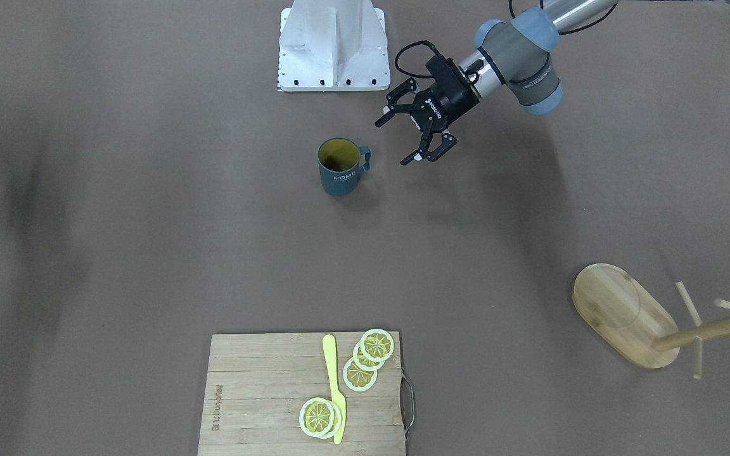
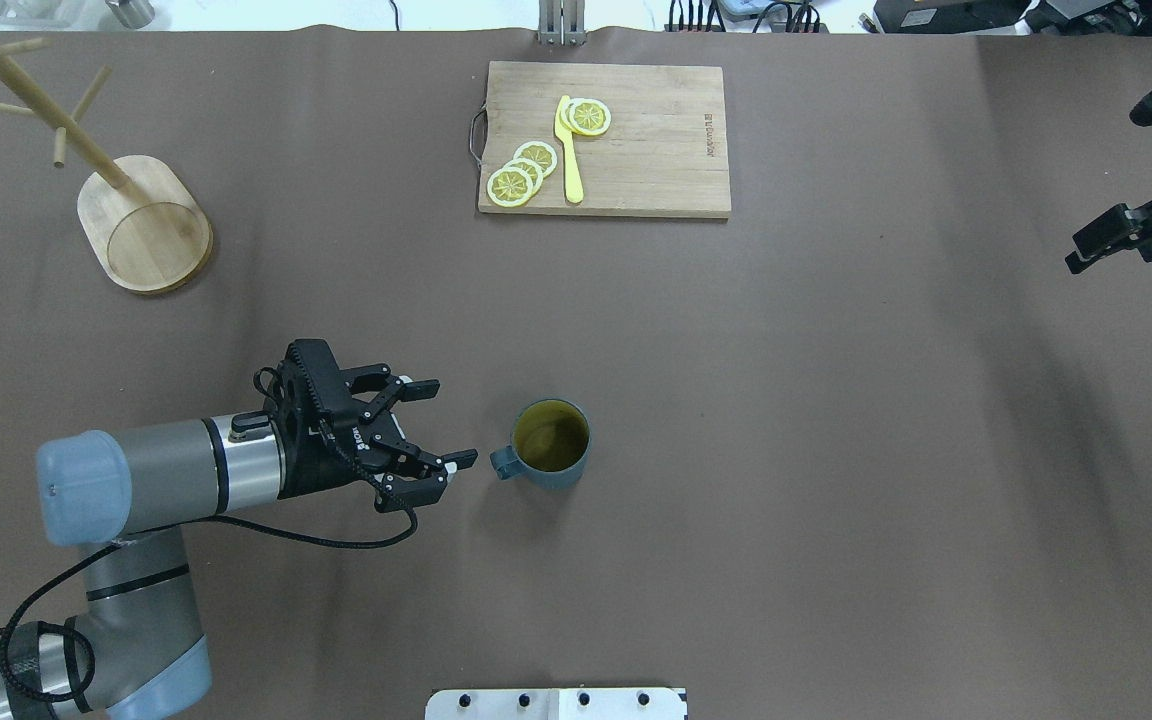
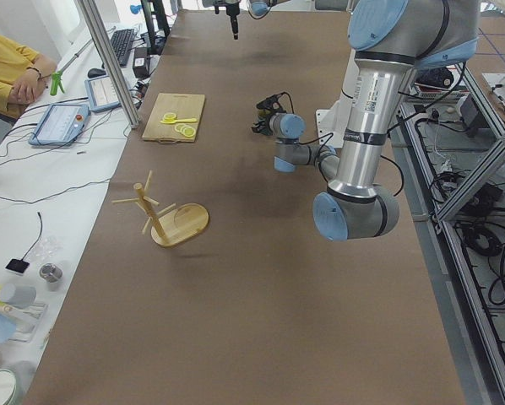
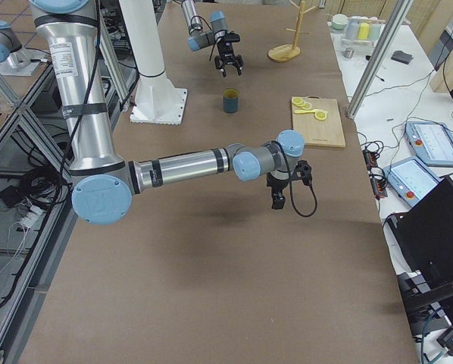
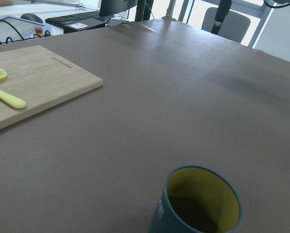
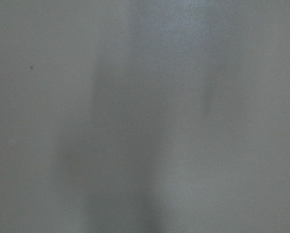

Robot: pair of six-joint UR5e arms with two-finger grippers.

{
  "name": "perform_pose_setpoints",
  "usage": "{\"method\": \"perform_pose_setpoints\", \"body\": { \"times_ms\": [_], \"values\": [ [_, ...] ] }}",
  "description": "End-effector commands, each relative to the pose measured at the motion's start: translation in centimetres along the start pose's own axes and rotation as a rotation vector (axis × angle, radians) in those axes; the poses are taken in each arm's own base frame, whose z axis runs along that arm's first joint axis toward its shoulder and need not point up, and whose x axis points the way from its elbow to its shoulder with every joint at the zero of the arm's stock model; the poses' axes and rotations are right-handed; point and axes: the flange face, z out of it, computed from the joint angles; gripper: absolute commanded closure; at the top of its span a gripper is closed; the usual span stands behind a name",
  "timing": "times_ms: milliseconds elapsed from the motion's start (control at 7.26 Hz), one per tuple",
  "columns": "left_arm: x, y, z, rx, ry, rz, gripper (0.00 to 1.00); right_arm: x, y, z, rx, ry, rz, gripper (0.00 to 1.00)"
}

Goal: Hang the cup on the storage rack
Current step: 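Move the left gripper to the blue mug handle and grasp it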

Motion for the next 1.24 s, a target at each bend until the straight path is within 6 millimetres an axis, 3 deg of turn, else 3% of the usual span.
{"method": "perform_pose_setpoints", "body": {
  "times_ms": [0, 275, 551, 1102],
  "values": [
    [-0.6, 2.8, 1.0, -0.015, 0.005, 0.023, 0.07, -0.1, 0.0, -0.1, 0.000, -0.008, 0.000, 0.00],
    [-1.0, 3.8, 1.4, -0.026, 0.003, 0.022, 0.07, 0.0, 0.1, -0.2, -0.003, -0.019, 0.003, 0.00],
    [0.2, 3.7, 3.7, -0.026, 0.018, 0.019, 0.10, 0.0, 0.0, -0.2, -0.002, -0.019, 0.004, 0.00],
    [0.6, 4.3, 4.3, -0.039, 0.024, 0.039, 0.15, 0.0, 0.0, -0.3, -0.001, -0.019, 0.003, 0.00]
  ]
}}
